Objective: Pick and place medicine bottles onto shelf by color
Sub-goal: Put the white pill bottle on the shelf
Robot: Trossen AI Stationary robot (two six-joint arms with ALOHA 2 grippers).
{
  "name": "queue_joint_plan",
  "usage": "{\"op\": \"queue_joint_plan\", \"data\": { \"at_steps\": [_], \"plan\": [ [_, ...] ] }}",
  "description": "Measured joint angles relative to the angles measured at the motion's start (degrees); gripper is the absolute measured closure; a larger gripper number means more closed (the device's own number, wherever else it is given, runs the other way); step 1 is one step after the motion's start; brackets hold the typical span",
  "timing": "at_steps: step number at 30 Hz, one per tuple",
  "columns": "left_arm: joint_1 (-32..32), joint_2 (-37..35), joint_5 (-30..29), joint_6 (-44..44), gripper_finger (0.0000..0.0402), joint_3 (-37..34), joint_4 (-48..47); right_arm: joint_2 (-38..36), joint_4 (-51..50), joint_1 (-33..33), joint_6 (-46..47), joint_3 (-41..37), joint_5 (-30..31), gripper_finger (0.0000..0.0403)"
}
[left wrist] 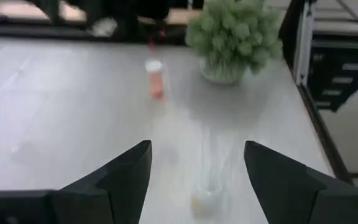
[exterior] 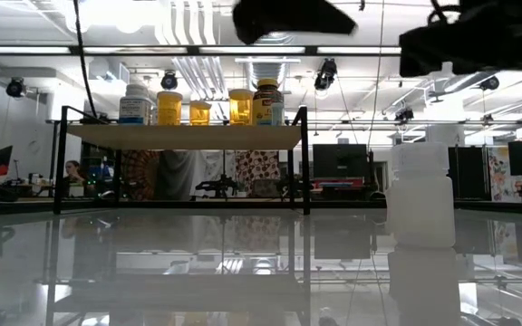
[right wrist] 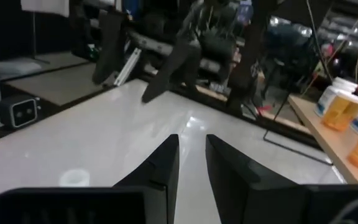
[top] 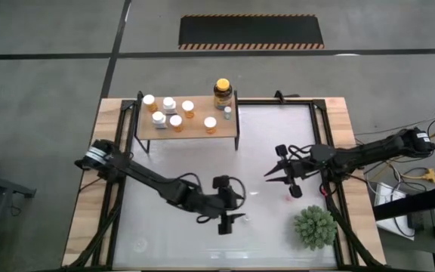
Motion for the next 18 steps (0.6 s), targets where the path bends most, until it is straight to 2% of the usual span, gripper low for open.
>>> {"op": "queue_joint_plan", "data": {
  "at_steps": [3,8,13,18],
  "plan": [
    [0.05,4.3,1.87,0.19,0.0158,3.89,-2.65,-1.07,3.44,-0.02,-0.24,-2.8,0.02,0.0335],
    [0.28,10.68,1.73,1.71,0.0131,10.04,-7.35,-3.62,3.33,-0.04,0.35,-4.16,0.42,0.0337],
    [0.86,16.06,2.81,2.7,0.0101,11.34,-7.53,-5.25,2.54,-0.02,1.35,-4.55,0.4,0.0339],
    [1.02,17.25,5.55,2.86,0.01,11.66,-5.58,-5.99,1.39,-0.02,3.06,-5.08,0.38,0.0339]
  ]
}}
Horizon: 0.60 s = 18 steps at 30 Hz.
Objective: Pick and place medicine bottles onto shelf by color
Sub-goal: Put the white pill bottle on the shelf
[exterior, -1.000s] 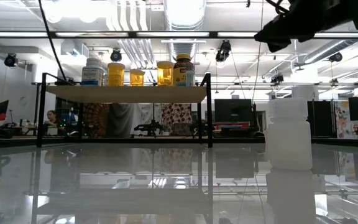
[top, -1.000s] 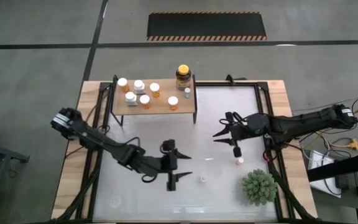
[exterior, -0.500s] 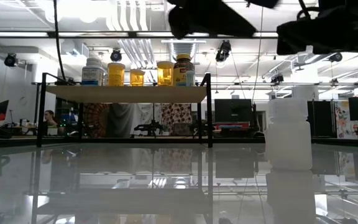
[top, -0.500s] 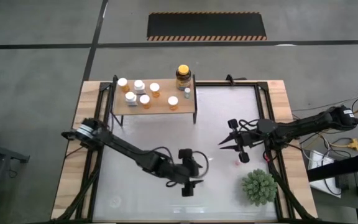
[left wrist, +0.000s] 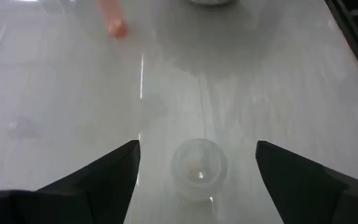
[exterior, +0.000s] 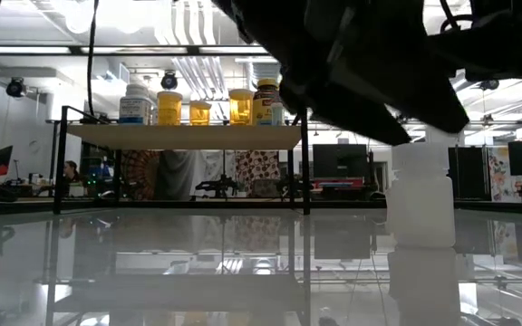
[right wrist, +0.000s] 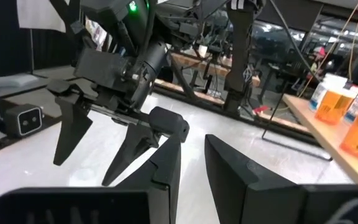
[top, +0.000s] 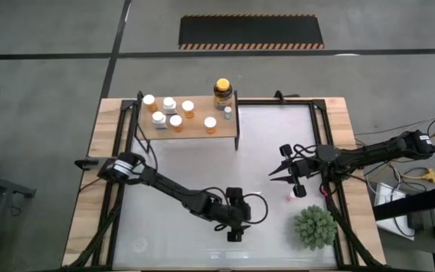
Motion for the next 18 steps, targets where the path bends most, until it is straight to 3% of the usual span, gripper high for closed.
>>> {"op": "queue_joint_plan", "data": {
  "at_steps": [18],
  "plan": [
    [0.13,0.24,0.46,-1.64,0.0165,-2.77,3.81,0.39,-0.1,0.0,0.72,-0.11,-0.02,0.0337]
  ]
}}
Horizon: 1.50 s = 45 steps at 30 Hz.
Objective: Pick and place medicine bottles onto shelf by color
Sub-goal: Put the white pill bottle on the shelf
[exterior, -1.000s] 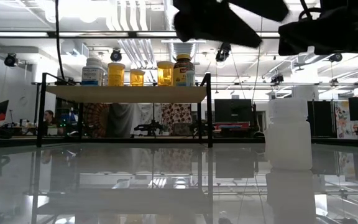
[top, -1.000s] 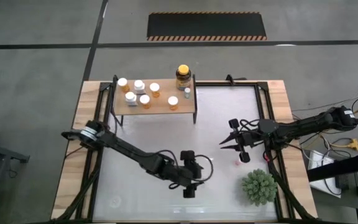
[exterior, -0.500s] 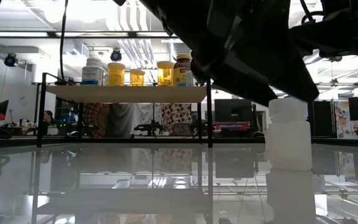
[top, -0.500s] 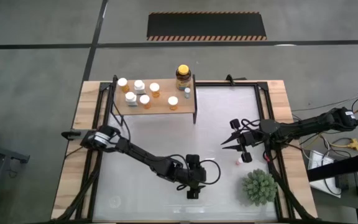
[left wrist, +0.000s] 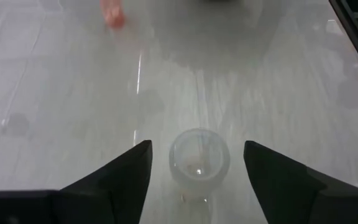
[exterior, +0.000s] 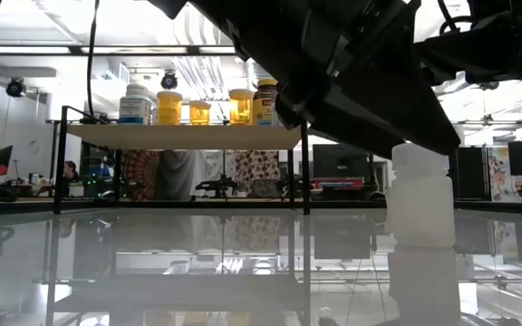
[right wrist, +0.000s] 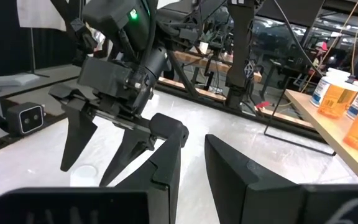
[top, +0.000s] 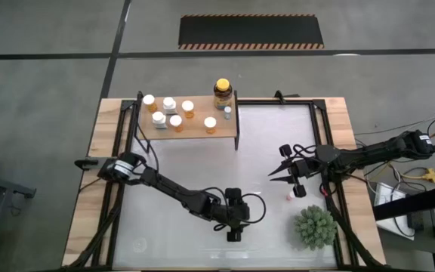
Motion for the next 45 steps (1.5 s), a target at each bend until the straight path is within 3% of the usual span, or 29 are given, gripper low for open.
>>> {"op": "queue_joint_plan", "data": {
  "at_steps": [18,29,45],
  "plan": [
    [0.26,-0.07,2.19,-1.61,0.0281,-0.05,1.02,0.06,-0.64,0.0,0.46,0.0,0.01,0.0337],
    [0.24,-1.44,-0.12,-0.92,0.0289,0.64,-2.01,0.05,-1.29,0.0,0.46,0.0,0.04,0.0337],
    [1.01,-17.0,-9.15,0.49,0.0296,-0.21,-10.08,0.02,-1.66,0.0,0.9,0.02,0.07,0.0337]
  ]
}}
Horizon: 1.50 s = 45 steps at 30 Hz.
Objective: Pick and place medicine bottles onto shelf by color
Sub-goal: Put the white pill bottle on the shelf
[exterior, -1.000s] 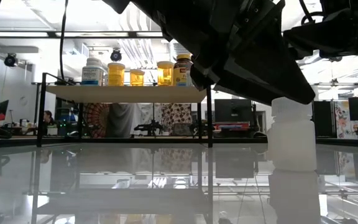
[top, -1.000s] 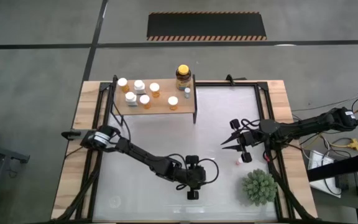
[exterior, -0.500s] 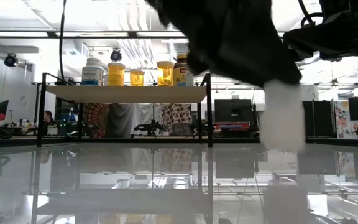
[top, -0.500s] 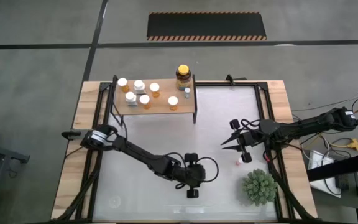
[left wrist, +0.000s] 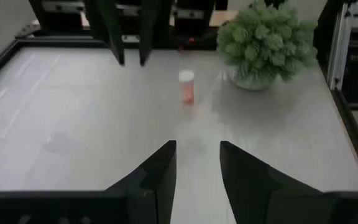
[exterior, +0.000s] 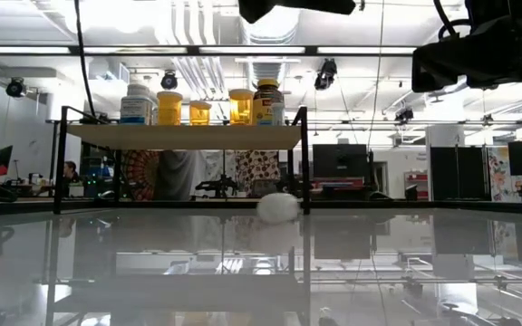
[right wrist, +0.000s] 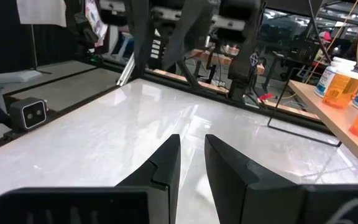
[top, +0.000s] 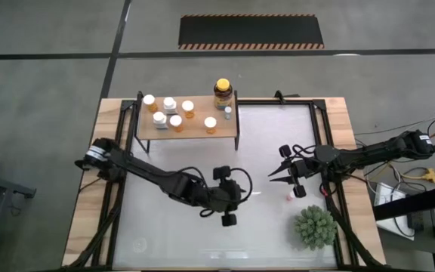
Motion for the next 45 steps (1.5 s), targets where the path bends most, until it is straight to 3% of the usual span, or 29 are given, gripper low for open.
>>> {"op": "queue_joint_plan", "data": {
  "at_steps": [9,16,25,30,35,45],
  "plan": [
    [0.02,-0.08,-0.71,-3.86,0.0294,-3.23,-3.06,-0.13,-1.27,-0.02,0.46,-0.02,0.03,0.0337],
    [1.93,0.86,-11.92,-26.25,0.027,-11.88,-4.06,-0.35,-1.62,-0.02,0.85,-0.02,0.13,0.0337],
    [6.75,0.84,-11.93,-47.53,0.0176,-18.68,-4.33,-0.34,-1.66,-0.02,1.07,-0.02,0.17,0.0337],
    [7.94,1.46,-11.6,-48.92,0.0149,-18.86,-3.09,-0.34,-2.41,-0.02,1.07,-0.02,0.22,0.0337],
    [8.49,4.11,-8.34,-50.25,0.0147,-18.41,-1.05,-0.34,-2.58,-0.02,1.07,-0.02,0.63,0.0337],
    [9.14,6.62,-8.14,-51.49,0.0148,-18.7,-1.17,-0.32,-2.6,-0.02,1.09,-0.02,0.66,0.0337]
  ]
}}
